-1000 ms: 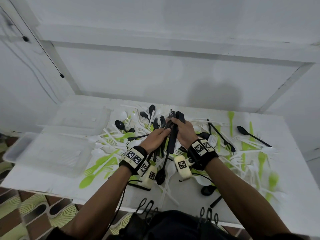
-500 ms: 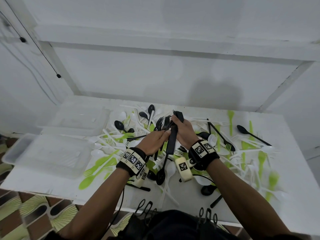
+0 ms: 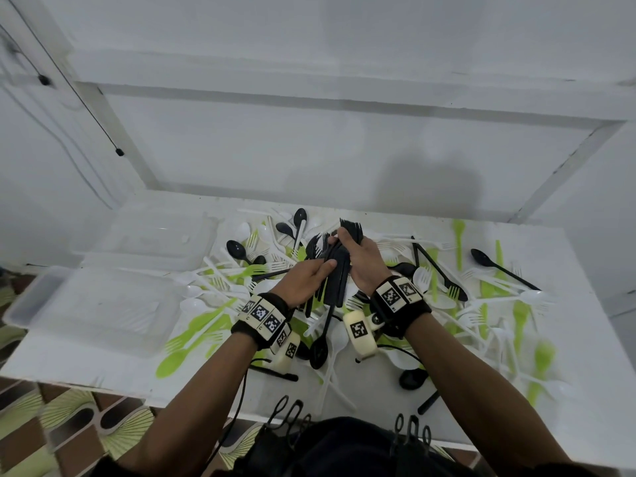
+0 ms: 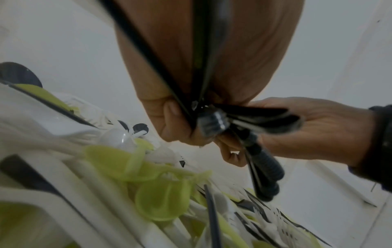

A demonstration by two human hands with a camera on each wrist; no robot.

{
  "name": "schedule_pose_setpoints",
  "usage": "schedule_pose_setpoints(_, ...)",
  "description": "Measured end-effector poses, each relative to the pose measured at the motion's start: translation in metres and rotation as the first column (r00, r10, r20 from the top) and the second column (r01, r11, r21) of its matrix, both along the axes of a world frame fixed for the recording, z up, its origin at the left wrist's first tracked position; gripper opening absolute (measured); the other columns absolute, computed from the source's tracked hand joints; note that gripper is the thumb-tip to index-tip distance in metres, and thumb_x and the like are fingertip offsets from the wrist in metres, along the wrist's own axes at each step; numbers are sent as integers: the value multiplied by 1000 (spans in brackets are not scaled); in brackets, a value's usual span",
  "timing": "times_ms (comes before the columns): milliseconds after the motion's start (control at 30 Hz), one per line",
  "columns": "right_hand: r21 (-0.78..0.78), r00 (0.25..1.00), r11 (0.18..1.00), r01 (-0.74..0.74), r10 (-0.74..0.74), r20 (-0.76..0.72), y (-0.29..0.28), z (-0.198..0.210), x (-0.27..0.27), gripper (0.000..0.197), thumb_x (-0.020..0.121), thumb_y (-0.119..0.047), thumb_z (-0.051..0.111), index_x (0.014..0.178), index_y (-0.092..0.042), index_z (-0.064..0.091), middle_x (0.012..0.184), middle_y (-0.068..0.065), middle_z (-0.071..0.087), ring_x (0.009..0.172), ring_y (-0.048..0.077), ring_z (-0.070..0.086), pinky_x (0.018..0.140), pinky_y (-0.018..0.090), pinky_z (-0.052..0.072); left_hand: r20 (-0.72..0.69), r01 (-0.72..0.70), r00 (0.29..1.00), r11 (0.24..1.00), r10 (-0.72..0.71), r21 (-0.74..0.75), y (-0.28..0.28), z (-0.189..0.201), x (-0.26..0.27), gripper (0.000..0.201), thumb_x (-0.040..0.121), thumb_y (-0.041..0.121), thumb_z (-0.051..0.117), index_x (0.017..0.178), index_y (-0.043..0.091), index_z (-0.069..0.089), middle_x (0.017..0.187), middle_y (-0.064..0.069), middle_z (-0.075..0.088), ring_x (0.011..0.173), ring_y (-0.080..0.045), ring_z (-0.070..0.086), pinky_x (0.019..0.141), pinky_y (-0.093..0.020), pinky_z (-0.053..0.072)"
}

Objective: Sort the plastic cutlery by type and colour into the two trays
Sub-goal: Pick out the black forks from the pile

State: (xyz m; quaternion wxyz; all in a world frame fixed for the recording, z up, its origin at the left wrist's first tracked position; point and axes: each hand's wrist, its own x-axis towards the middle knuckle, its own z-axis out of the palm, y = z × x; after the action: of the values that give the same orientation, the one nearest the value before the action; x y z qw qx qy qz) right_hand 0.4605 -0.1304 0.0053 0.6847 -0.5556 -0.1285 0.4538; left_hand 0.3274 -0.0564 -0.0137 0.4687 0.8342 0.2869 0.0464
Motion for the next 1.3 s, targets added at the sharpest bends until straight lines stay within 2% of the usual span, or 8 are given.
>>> schedule_pose_setpoints(167,29,985,988,150,-147,-86,5,1,0,35,104,-17,57,130,-8,35,90,9,59,81,20,59,74,39,54,41,33,999,998,-32,-45,-11,3,6,42,106,44,46,77,16,54,70,1,55,63,-15,50,62,-30,39)
schedule_pose_setpoints(367,-46,1000,999,25,-25,-3,2,1,3,57,98,-3,63,138,-16,25,109,11,60,89,19,64,84,41,57,54,45,998,990,-38,-135,-10,4,4,34,107,30,49,78,16,55,68,6,54,52,5,49,56,-16,38)
schedule_pose_setpoints(633,83,988,991,109,-117,100,-4,-10,-14,49,104,-7,54,144,-23,32,83,-2,73,90,15,71,87,38,59,71,14,997,984,-2,-178,-15,16,9,38,110,33,39,84,14,60,75,5,57,66,-6,52,62,-19,39)
schedule_pose_setpoints(867,57,944,945,321,-315,-95,-1,17,30,51,100,4,47,140,-26,36,81,12,59,62,22,59,55,33,52,124,-74,987,979,98,-191,-15,15,3,33,99,-7,35,100,4,66,71,-2,49,64,-30,45,64,-39,40)
schedule_pose_setpoints(933,-12,960,966,257,-256,-116,-7,19,38,48,99,6,48,136,-23,37,83,14,56,54,23,57,46,28,47,141,-62,986,981,89,-183,-13,15,1,33,97,-10,34,99,5,64,81,6,53,62,-16,49,59,-29,40)
schedule_pose_setpoints(1000,-73,992,990,124,-125,-14,-13,15,31,48,97,-1,59,135,-24,40,88,14,59,55,21,58,42,27,44,154,-37,986,987,61,-154,-11,13,3,32,94,-10,36,91,11,60,82,7,54,59,3,48,59,-19,35)
schedule_pose_setpoints(1133,-76,981,997,31,-16,192,-14,-2,7,64,79,-28,86,131,-35,48,97,13,68,67,23,62,51,31,47,188,65,981,993,-47,-94,-14,15,10,26,89,-14,35,79,5,49,75,3,51,66,8,50,67,-16,37)
schedule_pose_setpoints(1300,-165,906,983,77,0,423,-12,-7,6,66,75,-24,79,129,-45,50,101,4,72,66,20,67,56,31,54,178,190,965,981,-194,39,-12,11,11,23,85,-14,36,81,7,45,79,4,51,73,7,48,66,-17,33)
